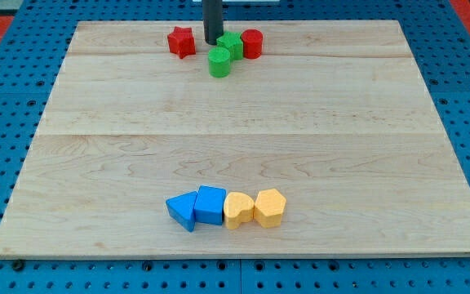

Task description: Place the green star parallel to the green circle

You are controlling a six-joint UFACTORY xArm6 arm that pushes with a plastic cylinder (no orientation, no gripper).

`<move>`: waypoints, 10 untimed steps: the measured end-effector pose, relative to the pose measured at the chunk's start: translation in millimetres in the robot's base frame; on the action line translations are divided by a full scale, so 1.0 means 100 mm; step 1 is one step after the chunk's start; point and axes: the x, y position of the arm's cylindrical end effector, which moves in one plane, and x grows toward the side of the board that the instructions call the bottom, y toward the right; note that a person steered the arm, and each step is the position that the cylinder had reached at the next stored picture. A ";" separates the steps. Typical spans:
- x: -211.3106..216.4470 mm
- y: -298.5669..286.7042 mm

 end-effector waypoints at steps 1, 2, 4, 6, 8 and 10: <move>0.22 0.03; 0.57 0.03; 0.59 1.04; 0.51 0.48; 0.53 0.41; 0.30 0.10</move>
